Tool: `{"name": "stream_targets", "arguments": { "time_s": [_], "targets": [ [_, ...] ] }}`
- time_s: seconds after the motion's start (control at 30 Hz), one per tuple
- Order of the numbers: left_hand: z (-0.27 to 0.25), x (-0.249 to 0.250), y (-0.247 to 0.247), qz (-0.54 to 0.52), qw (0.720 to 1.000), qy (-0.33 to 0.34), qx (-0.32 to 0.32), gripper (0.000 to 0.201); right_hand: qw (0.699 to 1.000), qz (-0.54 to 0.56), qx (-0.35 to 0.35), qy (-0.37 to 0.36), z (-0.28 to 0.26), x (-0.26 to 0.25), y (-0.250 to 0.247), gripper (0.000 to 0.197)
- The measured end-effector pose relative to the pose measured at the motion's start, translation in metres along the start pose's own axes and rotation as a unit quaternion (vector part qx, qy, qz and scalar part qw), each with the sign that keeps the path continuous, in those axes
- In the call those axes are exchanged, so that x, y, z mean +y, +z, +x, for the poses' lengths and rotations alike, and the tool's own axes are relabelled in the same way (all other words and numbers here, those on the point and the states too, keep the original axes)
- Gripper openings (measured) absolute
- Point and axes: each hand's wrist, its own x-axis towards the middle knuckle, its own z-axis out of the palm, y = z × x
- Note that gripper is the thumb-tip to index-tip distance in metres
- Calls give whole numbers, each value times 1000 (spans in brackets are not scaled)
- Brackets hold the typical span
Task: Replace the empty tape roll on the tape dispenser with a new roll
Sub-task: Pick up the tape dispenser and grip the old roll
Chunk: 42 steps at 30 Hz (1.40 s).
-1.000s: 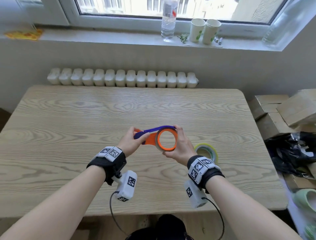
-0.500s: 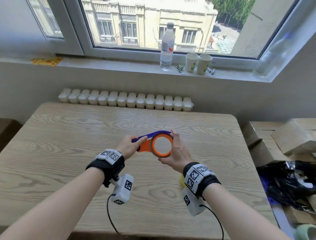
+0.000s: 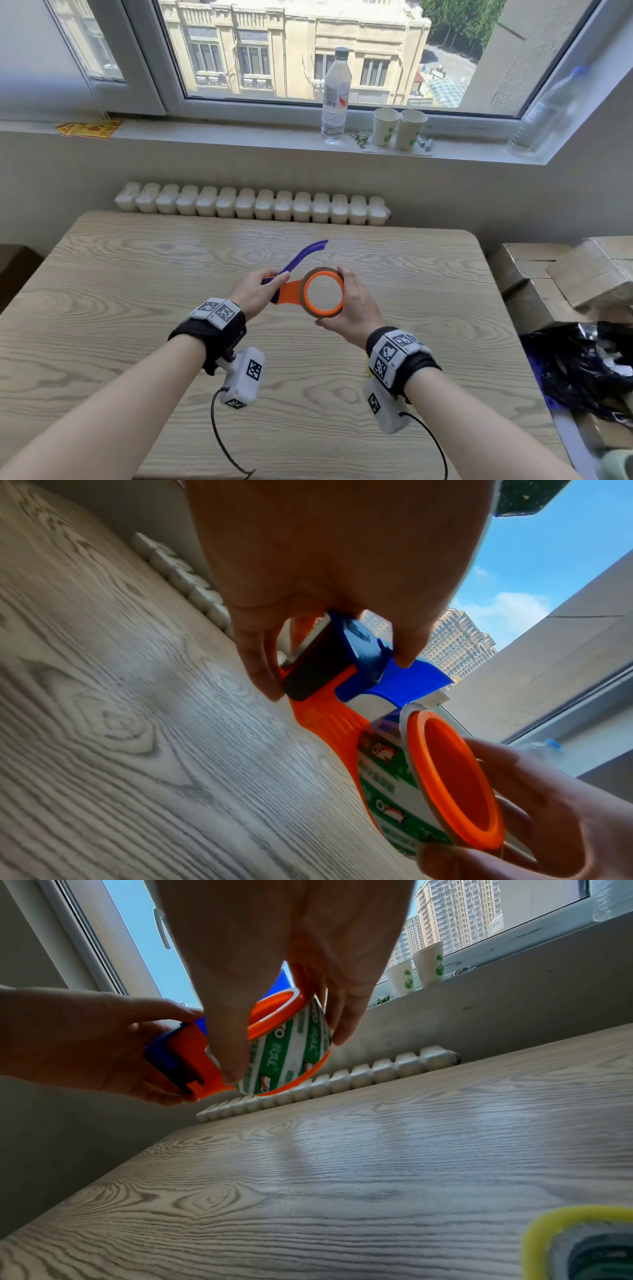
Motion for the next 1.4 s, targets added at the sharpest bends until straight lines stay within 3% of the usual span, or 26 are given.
{"name": "stream_targets", "arguments": {
  "time_s": [0.2, 0.43, 0.73, 0.87, 1.0, 1.4],
  "targets": [
    [-2, -20, -1, -52, 998, -20, -15, 21, 1000, 6, -1, -14, -1, -1, 12, 102],
    [1, -43, -4, -25, 1000, -10, 14, 30, 999, 33, 12, -15, -2, -8, 19, 96],
    [5, -89, -50, 33, 996, -45, 63, 30, 991, 71, 54, 99, 8, 15, 37, 98],
    [2, -110, -63, 2, 996, -55, 77, 16, 986, 33, 0, 162, 7, 37, 63, 99],
    [0, -125, -66, -32, 992, -74, 95, 15, 980, 23, -68, 187, 5, 49, 89, 100],
    [-3, -118, -42, -69, 991, -89, 75, 14, 972, 29, -110, 207, 8, 55, 121, 105]
  ]
}}
